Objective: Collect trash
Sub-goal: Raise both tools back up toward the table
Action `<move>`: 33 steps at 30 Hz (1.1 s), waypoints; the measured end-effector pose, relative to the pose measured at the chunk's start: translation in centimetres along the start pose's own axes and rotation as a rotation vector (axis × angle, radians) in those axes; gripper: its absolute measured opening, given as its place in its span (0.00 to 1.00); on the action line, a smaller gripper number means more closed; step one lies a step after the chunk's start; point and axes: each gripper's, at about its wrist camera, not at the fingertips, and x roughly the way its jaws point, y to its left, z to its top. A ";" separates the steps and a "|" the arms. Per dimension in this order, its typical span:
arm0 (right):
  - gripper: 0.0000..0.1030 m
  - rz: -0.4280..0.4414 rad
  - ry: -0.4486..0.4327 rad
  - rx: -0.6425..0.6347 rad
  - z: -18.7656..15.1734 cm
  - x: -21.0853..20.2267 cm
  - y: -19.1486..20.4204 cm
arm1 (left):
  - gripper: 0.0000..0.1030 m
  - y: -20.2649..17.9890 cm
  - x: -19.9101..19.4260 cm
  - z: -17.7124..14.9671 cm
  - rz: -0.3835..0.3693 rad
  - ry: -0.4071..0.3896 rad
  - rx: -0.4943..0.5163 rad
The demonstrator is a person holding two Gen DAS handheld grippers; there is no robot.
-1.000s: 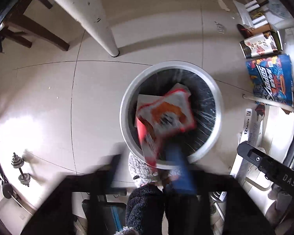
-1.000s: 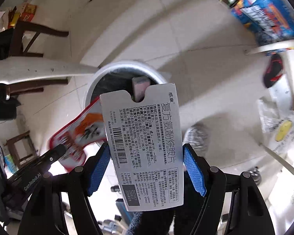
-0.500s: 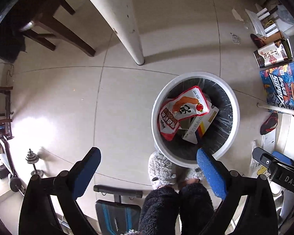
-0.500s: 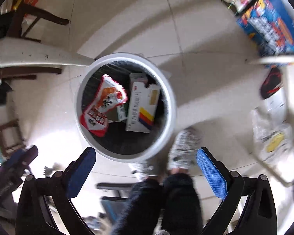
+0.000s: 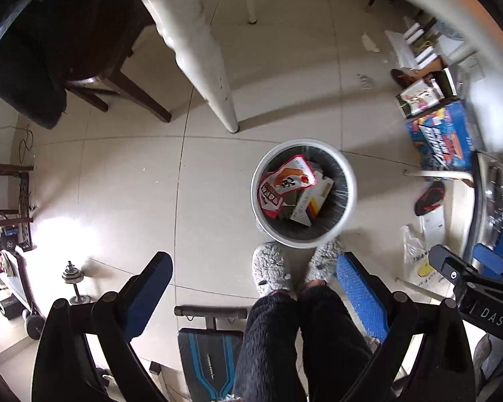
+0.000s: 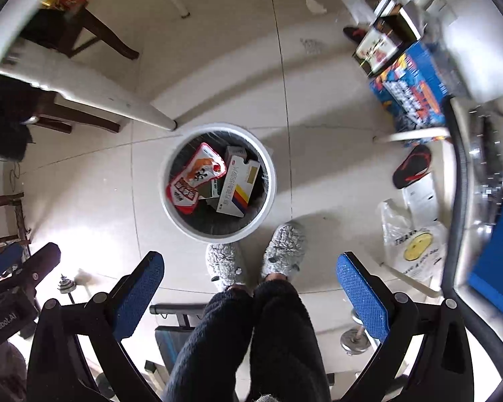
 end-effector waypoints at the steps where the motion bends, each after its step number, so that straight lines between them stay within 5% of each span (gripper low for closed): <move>1: 1.00 0.004 -0.010 0.001 -0.5 -1.8 0.0 | 0.97 -0.1 -1.0 -0.2 -0.003 -0.008 0.005; 11: 1.00 0.062 -0.101 0.033 -4.1 -18.1 0.4 | 0.97 0.2 -14.7 -1.5 -0.008 -0.118 0.031; 18: 1.00 0.172 -0.192 0.112 -1.8 -28.0 0.1 | 0.97 -1.2 -22.6 3.7 0.009 -0.302 0.039; 27: 1.00 0.186 -0.305 0.219 11.5 -35.1 -6.6 | 0.97 -5.7 -27.2 18.6 0.048 -0.435 0.019; 33: 1.00 0.179 -0.333 0.285 26.8 -36.0 -13.6 | 0.97 -10.6 -27.3 31.9 0.056 -0.408 -0.022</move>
